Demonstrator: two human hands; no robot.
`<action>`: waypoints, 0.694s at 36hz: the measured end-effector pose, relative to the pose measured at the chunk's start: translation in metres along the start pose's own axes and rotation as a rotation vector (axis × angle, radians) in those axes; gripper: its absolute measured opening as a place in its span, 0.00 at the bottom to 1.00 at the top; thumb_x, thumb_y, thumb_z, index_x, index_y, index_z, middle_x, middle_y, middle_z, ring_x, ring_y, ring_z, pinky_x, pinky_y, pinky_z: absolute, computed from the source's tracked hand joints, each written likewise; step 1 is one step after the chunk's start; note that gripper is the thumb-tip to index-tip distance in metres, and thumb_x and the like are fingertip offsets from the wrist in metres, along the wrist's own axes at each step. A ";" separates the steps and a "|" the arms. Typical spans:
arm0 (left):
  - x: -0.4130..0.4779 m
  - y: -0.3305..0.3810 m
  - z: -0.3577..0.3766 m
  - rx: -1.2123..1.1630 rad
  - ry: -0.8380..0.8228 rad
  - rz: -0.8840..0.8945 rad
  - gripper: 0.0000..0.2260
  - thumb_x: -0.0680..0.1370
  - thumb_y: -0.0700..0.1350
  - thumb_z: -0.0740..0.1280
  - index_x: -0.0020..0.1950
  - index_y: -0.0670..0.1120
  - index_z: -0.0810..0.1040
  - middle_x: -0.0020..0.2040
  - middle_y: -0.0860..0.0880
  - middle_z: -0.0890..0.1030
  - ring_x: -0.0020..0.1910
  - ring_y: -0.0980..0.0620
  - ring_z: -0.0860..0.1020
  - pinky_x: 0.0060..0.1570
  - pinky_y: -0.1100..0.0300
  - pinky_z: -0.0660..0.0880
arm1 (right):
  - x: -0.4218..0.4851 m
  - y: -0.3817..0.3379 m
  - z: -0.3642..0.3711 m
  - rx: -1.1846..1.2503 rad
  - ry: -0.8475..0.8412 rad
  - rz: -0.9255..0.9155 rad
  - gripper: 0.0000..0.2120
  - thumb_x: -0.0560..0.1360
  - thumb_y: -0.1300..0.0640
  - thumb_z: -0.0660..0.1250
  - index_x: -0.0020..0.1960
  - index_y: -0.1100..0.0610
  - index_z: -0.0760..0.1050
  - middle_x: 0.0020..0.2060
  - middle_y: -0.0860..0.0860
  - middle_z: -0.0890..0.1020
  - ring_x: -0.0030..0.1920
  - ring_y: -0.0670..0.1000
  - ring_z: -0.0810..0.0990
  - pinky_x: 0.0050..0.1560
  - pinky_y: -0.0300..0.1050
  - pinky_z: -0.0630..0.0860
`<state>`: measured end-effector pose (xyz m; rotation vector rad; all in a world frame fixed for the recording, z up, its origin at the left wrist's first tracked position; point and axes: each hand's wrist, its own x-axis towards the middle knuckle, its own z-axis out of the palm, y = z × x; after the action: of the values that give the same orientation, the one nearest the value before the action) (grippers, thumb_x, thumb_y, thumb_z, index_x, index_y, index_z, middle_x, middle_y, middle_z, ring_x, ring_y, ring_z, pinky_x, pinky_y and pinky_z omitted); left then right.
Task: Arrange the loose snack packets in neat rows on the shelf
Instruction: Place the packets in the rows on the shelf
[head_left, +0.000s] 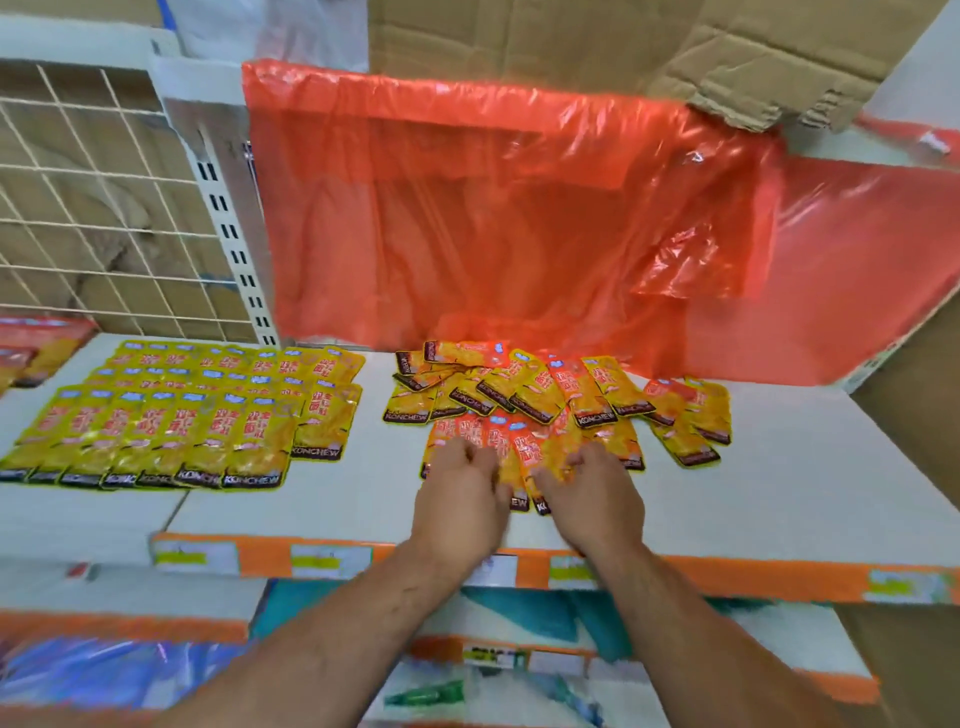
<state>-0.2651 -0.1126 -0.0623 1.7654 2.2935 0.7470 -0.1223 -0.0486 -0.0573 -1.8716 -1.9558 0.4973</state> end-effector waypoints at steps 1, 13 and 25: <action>-0.004 0.002 0.001 -0.017 0.014 -0.037 0.12 0.75 0.52 0.67 0.56 0.48 0.77 0.56 0.46 0.72 0.56 0.46 0.73 0.47 0.53 0.75 | 0.001 0.001 0.000 0.015 -0.009 -0.005 0.22 0.69 0.35 0.69 0.54 0.48 0.72 0.48 0.44 0.77 0.50 0.52 0.77 0.41 0.45 0.71; 0.001 0.011 0.002 -0.110 0.111 -0.305 0.25 0.72 0.59 0.69 0.63 0.46 0.74 0.55 0.47 0.76 0.58 0.47 0.72 0.56 0.54 0.72 | 0.003 0.007 -0.003 0.095 -0.083 -0.054 0.24 0.66 0.37 0.71 0.53 0.49 0.71 0.46 0.46 0.78 0.51 0.54 0.77 0.47 0.49 0.77; 0.000 0.010 -0.004 -0.256 0.087 -0.390 0.11 0.71 0.50 0.70 0.47 0.52 0.69 0.39 0.54 0.78 0.39 0.50 0.77 0.39 0.58 0.69 | -0.001 0.007 -0.008 0.178 -0.115 -0.091 0.20 0.69 0.40 0.72 0.53 0.45 0.65 0.39 0.42 0.74 0.44 0.53 0.77 0.49 0.49 0.77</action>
<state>-0.2579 -0.1114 -0.0539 1.1521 2.3642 0.9970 -0.1126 -0.0491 -0.0541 -1.6704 -1.9874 0.7396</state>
